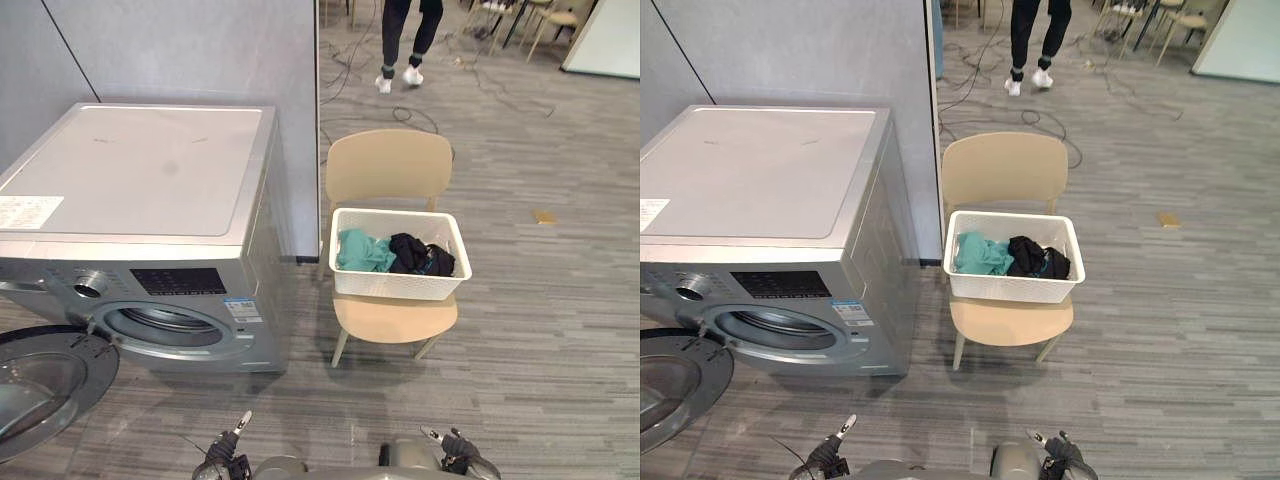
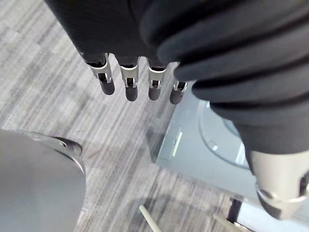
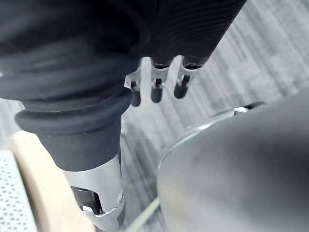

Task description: Pick up the laundry basket with both hands and put the clothes into the washing machine.

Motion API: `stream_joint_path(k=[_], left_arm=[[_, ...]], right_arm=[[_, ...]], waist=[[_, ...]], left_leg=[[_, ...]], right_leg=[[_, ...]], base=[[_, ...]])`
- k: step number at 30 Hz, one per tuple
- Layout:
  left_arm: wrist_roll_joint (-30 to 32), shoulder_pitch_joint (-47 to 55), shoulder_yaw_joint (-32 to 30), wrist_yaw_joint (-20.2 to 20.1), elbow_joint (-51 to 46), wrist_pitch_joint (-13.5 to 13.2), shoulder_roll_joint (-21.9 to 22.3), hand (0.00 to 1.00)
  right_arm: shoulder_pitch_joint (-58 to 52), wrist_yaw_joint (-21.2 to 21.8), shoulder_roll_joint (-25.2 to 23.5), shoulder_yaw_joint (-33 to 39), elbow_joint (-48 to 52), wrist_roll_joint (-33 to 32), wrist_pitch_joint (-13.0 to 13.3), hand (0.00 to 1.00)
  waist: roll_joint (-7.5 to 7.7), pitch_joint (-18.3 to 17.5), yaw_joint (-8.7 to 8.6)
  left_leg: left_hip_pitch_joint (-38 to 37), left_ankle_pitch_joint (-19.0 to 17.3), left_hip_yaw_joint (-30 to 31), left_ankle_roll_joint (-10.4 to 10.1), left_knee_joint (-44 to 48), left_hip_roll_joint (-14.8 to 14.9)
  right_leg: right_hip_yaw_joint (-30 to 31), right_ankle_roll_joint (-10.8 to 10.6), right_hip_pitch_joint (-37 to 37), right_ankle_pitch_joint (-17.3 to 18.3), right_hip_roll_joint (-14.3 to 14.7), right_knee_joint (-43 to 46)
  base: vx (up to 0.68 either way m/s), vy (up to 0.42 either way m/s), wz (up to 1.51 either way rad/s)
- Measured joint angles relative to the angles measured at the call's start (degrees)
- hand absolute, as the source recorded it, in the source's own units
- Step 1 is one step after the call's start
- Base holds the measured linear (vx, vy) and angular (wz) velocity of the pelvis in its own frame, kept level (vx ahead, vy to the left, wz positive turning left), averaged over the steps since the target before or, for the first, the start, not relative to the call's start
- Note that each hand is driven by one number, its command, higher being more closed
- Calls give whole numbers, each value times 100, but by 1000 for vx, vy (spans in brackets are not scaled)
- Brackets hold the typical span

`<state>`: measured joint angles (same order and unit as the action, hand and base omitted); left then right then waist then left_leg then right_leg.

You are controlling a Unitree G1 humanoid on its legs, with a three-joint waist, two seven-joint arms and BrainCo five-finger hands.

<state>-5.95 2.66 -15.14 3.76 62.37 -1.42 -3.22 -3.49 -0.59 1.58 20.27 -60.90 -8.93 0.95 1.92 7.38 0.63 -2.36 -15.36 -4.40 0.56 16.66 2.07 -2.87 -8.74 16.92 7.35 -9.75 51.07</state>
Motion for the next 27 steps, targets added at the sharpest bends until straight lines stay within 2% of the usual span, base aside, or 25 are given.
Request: stream_joint_path(k=[1, 2, 3, 4, 5, 6, 7, 8, 9, 10, 11, 14, 16, 18, 22, 24, 25, 26, 27], left_arm=[[39, -42, 63, -3, -39, -6, 21, 0], [46, -46, 64, 3, -132, -12, 57, 0], [44, -30, 60, 14, -124, -6, 80, 0], [34, 49, 58, 15, -121, -4, 119, 0], [28, 74, 58, 14, -122, -5, 123, 0], [27, 91, 59, 11, -112, -9, 121, 0], [26, 136, 60, 8, -104, -18, 89, 0], [29, 144, 39, 5, -96, -18, 60, 0], [30, 150, -67, 6, -37, -19, 64, 0], [41, 148, -82, -7, 90, -20, 219, 0], [36, 137, -81, -2, 157, -14, 281, 0], [-22, 174, -82, 0, 181, -16, 289, 0], [-65, 205, -138, 7, 169, -44, 273, 0], [-72, 204, -136, 7, 167, -49, 249, 0], [-116, 240, -137, 5, 168, -54, 209, 0], [-117, 243, -136, 7, 167, -54, 200, 0], [-111, 242, -135, 9, 169, -48, 200, 0], [-107, 244, -129, 13, 169, -47, 201, 0], [-107, 246, -132, 17, 169, -47, 199, 0]], right_arm=[[-80, 1, 2, 2, 85, 2, -4, 0], [-86, 0, 3, 49, 173, 1, -16, 0], [-82, 0, 2, 85, 174, 1, -16, 0], [-79, -1, 0, 183, 173, 1, -16, 0], [-75, 0, -14, 187, 174, 0, -20, 0], [-79, -2, -41, 191, 148, 2, -28, 0], [-81, -7, -108, 218, 42, 4, -38, 0], [-84, -6, -148, 259, -32, 0, -47, 0], [-58, -5, -100, 317, -142, 0, -109, 0], [-43, -15, 10, 368, -186, 17, -106, 0], [-42, -26, 181, 423, -235, 53, -116, 0], [-137, -33, 376, 426, -426, 47, -125, 0], [-123, -37, 451, 406, -563, 39, -116, 0], [-58, -40, 485, 404, -561, -9, -97, 0], [3, -72, 609, 315, -407, -259, -78, 0], [-24, -108, 592, 55, 203, -430, -115, 0], [-29, -226, 564, -119, 877, -527, -119, 0], [-22, -324, 567, -260, 1678, -581, -95, 0], [-2, -377, 567, -337, 2049, -580, -46, 0]], waist=[[14, -10, 40], [-38, -1, 29], [-68, -10, 36], [-149, -90, 47], [-185, -118, 36], [-199, -182, 30], [-99, -264, 26], [-11, -314, 16], [-53, -391, 36], [-319, -476, -9], [-412, -487, -13], [-485, -524, -11], [-490, -525, -8], [-486, -522, -9], [-462, -509, 1], [-466, -501, -2], [-500, -479, -13], [-575, -441, -8], [-638, -436, 9]], left_leg=[[-42, 7, 103, -17, -59, 13], [-31, 25, 198, -83, -87, 55], [-68, 43, 213, -128, -122, 83], [-63, 74, 246, -256, -161, 202], [-56, 88, 270, -328, -181, 286], [-42, 99, 312, -493, -226, 434], [-62, 123, 378, -694, -321, 543], [-100, 148, 430, -813, -410, 583], [-165, 244, 524, -1021, -603, 814], [-113, 447, 660, -1191, -754, 1126], [-54, 757, 868, -1245, -817, 1255], [102, 1338, 1315, -1397, -821, 1386], [296, 1621, 1381, -1382, -797, 1534], [444, 1695, 1256, -1285, -775, 1581], [436, 1687, 811, -1266, -891, 1480], [449, 1554, 678, -1072, -1001, 1355], [447, 1408, 569, -972, -1070, 1280], [445, 1145, 518, -1011, -1091, 1265], [443, 989, 505, -1087, -1093, 1263]], right_leg=[[-116, 91, 26, 78, -206, -62], [-207, 243, 42, 152, -476, -366], [-202, 285, 33, 170, -609, -599], [-72, 329, -38, 156, -747, -1261], [66, 349, -113, 139, -738, -1645], [289, 334, -275, -84, -689, -2333], [303, 46, -437, -535, -732, -2808], [236, -217, -506, -514, -738, -2965], [4, -270, -695, -105, -561, -3148], [-244, -116, -706, -60, -274, -3187], [-431, 2, -755, 10, -111, -3188], [-842, 170, -1016, 95, 9, -3306], [-1065, 306, -1080, 89, 169, -3435], [-1162, 382, -1128, 23, 245, -3615], [-1274, 295, -1397, -323, 200, -4243], [-1241, 202, -1458, -552, 118, -4506], [-1195, 142, -1462, -710, 57, -4671], [-1112, 69, -1461, -843, 56, -4817], [-1091, 46, -1464, -921, 57, -4889]], base=[[44, -142, 56], [85, -157, 47], [154, -198, 22], [158, -187, 2], [186, -289, 4], [199, -482, 13], [198, -542, 17], [172, -522, 13], [98, -430, 24], [122, -555, 37], [99, -529, 53], [81, -371, 67], [30, -254, 46], [12, -127, 28], [-26, 19, 16], [-31, 139, -1], [-39, 204, -11], [-56, 215, -14], [-98, 214, -27]])
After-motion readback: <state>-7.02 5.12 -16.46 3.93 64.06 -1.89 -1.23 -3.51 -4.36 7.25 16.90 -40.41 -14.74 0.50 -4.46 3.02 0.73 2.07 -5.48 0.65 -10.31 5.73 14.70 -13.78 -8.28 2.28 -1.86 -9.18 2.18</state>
